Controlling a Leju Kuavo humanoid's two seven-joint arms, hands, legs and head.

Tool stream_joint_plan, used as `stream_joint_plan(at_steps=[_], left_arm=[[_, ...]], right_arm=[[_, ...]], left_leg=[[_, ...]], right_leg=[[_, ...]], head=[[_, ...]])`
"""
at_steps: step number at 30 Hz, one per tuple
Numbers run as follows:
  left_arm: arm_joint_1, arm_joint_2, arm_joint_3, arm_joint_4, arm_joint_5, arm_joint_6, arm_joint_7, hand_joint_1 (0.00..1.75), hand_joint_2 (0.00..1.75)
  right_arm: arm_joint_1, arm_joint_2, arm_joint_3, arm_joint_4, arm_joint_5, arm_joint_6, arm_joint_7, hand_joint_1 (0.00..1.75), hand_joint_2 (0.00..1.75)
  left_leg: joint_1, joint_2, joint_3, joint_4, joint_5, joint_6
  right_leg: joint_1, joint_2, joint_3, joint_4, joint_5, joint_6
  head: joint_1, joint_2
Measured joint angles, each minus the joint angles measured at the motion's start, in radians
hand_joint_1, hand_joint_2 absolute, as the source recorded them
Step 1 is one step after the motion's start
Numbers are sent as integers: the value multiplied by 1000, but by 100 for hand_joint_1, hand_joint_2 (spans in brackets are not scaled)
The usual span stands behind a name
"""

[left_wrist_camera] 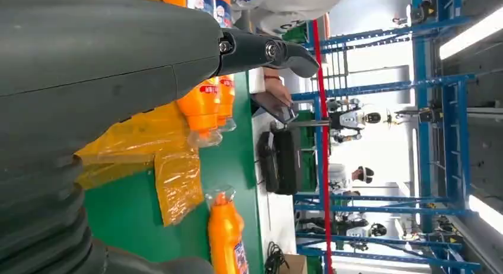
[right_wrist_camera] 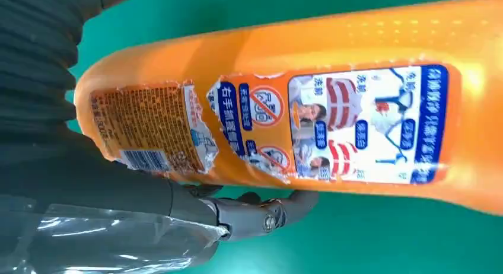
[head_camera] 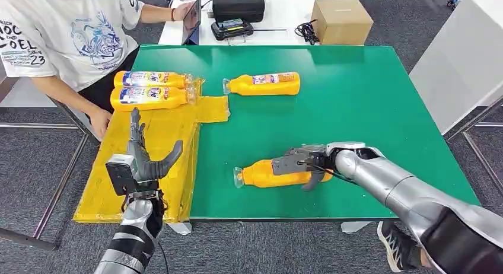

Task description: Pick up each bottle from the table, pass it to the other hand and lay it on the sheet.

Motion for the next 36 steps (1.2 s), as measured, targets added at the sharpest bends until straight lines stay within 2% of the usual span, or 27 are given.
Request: stream_joint_plan(at_steps=[12, 19, 26, 27, 28, 29, 30, 31, 36], left_arm=[[-2, -2, -1, 11, -3, -8, 0, 0, 175], [-10, -11, -1, 29, -6, -14, 0, 0, 175], [-11, -14, 0, 41, -9, -15, 0, 0, 175], [-11, -14, 0, 41, -9, -15, 0, 0, 175], [-11, -14, 0, 42, -9, -15, 0, 0, 175], [-11, -14, 0, 42, -10, -15, 0, 0, 175], [-11, -14, 0, 43, -9, -16, 0, 0, 175], [-11, -14, 0, 43, -9, -18, 0, 0, 175], [-11, -14, 2, 43, -10, -18, 0, 0, 175]], right_arm=[[17, 7, 31, 7, 41, -50, -8, 0, 175], [44, 68, 47, 73, 112, -98, -40, 0, 175], [52, 140, 55, 156, 240, -164, -46, 3, 175], [53, 147, 56, 166, 252, -168, -45, 10, 175], [53, 155, 56, 177, 260, -171, -44, 44, 175], [53, 161, 56, 184, 264, -174, -44, 134, 175], [53, 165, 56, 191, 269, -175, -44, 169, 175], [52, 169, 56, 197, 276, -175, -44, 175, 175], [54, 187, 56, 223, 302, -200, -44, 175, 175]], left_leg=[[0, 0, 0, 0, 0, 0], [0, 0, 0, 0, 0, 0], [0, 11, 6, -1, -1, 0], [0, 12, 7, -1, -1, 0], [0, 12, 8, -1, -1, -1], [0, 12, 8, -1, -1, -1], [0, 12, 8, -1, -1, -1], [1, 12, 9, -1, -1, -1], [1, 15, 15, -1, -1, -1]], right_leg=[[0, 0, 0, 0, 0, 0], [0, 0, 0, 0, 0, 0], [0, 7, 2, -1, 1, 0], [0, 8, 2, -1, 1, 0], [0, 9, 3, -1, 2, -1], [1, 10, 3, -1, 3, -2], [1, 10, 3, -1, 3, -2], [1, 10, 3, -1, 4, -2], [2, 13, 8, -1, 4, -2]], head=[[0, 0], [0, 0], [0, 0], [0, 0], [0, 0], [0, 0], [0, 0], [0, 0], [0, 0]])
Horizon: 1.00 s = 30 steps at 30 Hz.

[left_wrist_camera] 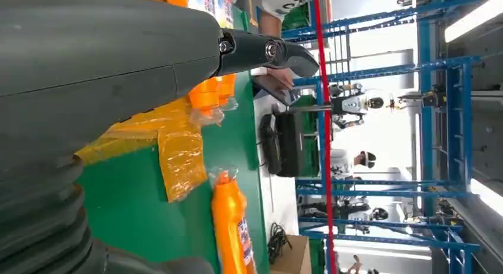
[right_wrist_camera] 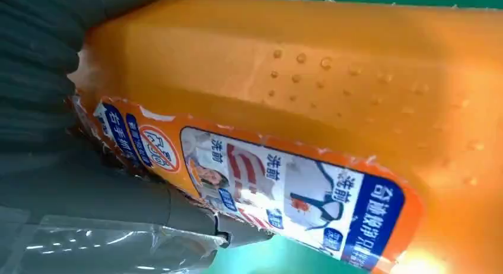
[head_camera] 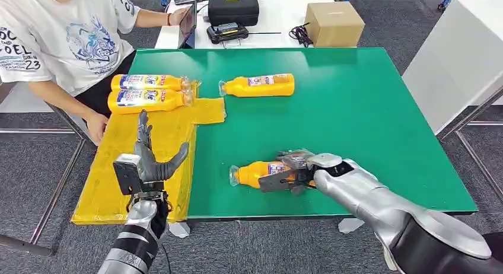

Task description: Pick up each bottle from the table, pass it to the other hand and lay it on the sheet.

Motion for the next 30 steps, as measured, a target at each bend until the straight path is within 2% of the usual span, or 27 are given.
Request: stream_joint_plan(at_steps=[7, 11, 17, 22, 26, 30], left_arm=[[4, 0, 6, 0, -4, 0, 0, 0, 175], [25, 0, 13, -18, -7, 0, 0, 0, 175], [45, 0, 25, -45, -11, -1, 0, 0, 175], [86, 0, 31, -91, -20, -11, 0, 0, 175], [105, -2, 35, -119, -19, -11, 0, 0, 175], [123, -2, 38, -161, 5, 11, 0, 0, 175]], right_arm=[[38, 13, -78, 5, -31, -130, -29, 175, 175], [147, -4, -247, -106, -64, -271, -68, 175, 175], [300, 1, -468, -268, -27, -332, -99, 175, 175], [499, 107, -744, -505, 2, -492, -243, 175, 175], [577, 173, -874, -635, -1, -530, -275, 175, 175], [650, 229, -998, -729, -9, -624, -320, 175, 175]], left_leg=[[0, -3, -1, 0, 2, 1], [0, -4, -2, 0, 1, 1], [0, -7, -9, 0, 1, 1], [0, -8, -15, 0, 1, 1], [1, -10, -17, 0, 1, 1], [0, -9, -18, 0, 1, 1]], right_leg=[[0, -1, 1, 0, 1, 1], [0, -1, 0, 0, 0, 1], [0, -4, -5, 0, 0, 1], [0, -5, -12, 1, 0, 1], [0, -8, -13, 0, -1, 1], [-1, -7, -13, 0, -1, 1]], head=[[0, 0], [0, 0], [0, 0], [0, 0], [0, 0], [0, 0]])
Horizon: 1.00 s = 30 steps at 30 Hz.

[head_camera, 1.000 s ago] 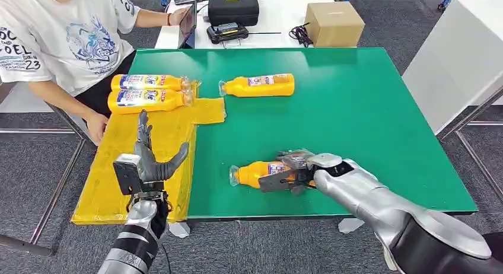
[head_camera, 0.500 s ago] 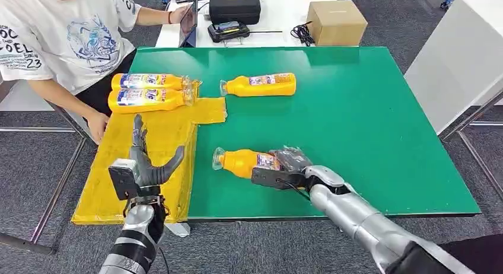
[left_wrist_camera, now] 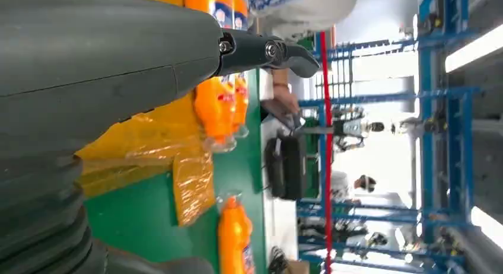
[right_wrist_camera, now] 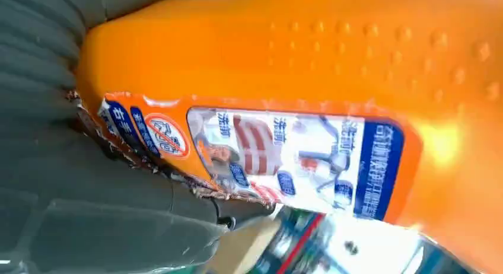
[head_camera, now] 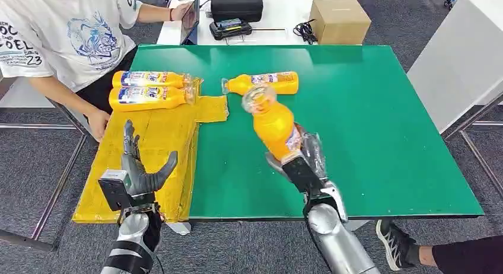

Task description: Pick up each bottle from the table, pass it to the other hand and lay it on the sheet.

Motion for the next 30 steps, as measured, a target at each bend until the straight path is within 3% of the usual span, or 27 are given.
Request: stream_joint_plan(at_steps=[4, 12, 17, 30], left_arm=[[21, 0, 9, -62, 51, -12, 16, 0, 175], [43, -2, -44, -91, 260, -263, 199, 0, 175], [72, -2, -131, -100, 333, -418, 267, 0, 175], [85, 5, -271, -111, 344, -502, 303, 0, 175]], right_arm=[[69, 47, -95, -72, -2, -88, -50, 175, 175], [154, 97, -182, -104, 8, -100, -127, 175, 175], [182, 130, -188, -14, 18, -52, -189, 175, 175], [167, 205, -108, 199, 42, -12, -236, 175, 175]], left_leg=[[0, -1, 0, 0, 0, 0], [0, 0, 0, 0, 0, 0], [0, 0, 0, 0, 0, 0], [0, 0, -1, 0, 0, 0]], right_leg=[[0, 0, 0, 0, 0, 0], [0, 0, 0, 0, 0, 0], [0, 0, 0, 0, 0, 0], [0, 0, -1, 0, 0, 0]], head=[[0, 0], [0, 0], [0, 0], [0, 0]])
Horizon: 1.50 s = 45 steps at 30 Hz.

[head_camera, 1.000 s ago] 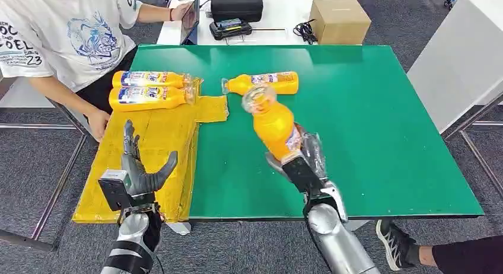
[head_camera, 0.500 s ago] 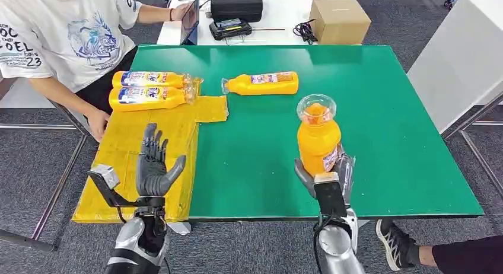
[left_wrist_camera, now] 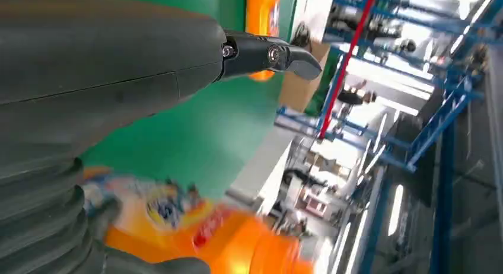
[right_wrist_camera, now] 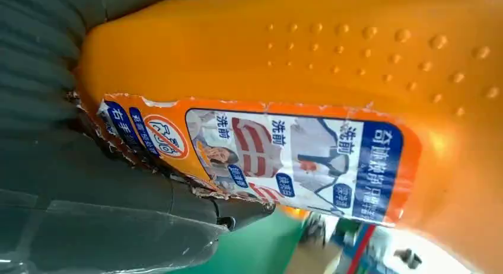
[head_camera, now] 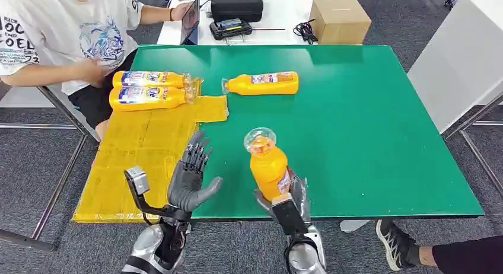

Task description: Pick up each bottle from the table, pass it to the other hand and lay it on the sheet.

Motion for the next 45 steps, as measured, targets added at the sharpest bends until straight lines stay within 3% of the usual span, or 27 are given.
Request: stream_joint_plan(at_steps=[17, 39, 40, 41, 45], left_arm=[[0, 22, -67, 17, -57, -28, 18, 0, 175], [-16, 43, -39, 75, -49, -43, 34, 0, 175], [-16, 45, -37, 80, -47, -43, 33, 73, 175], [-16, 45, -35, 82, -46, -43, 33, 175, 175], [-15, 45, -21, 90, -45, -42, 31, 175, 175]], right_arm=[[-83, 36, 123, 122, -2, 28, 10, 175, 175], [-185, 48, 277, 338, 89, 88, 60, 175, 175], [-192, 49, 285, 350, 91, 89, 63, 175, 175], [-199, 49, 289, 362, 93, 91, 65, 175, 175], [-222, 50, 307, 399, 92, 91, 74, 175, 175]], left_leg=[[0, 0, 0, 0, 0, 0], [0, 1, 0, 0, 0, 0], [0, 1, 0, 0, 0, 0], [0, 1, 0, 0, 0, 0], [0, 1, 0, 0, 0, 0]], right_leg=[[0, 0, 0, 0, 0, 0], [0, 0, -1, 0, 0, 0], [0, 0, -1, 0, 0, 0], [0, 0, -1, 0, 0, 0], [0, 0, -1, 0, 0, 0]], head=[[0, 0], [0, 0], [0, 0], [1, 0], [0, 0]])
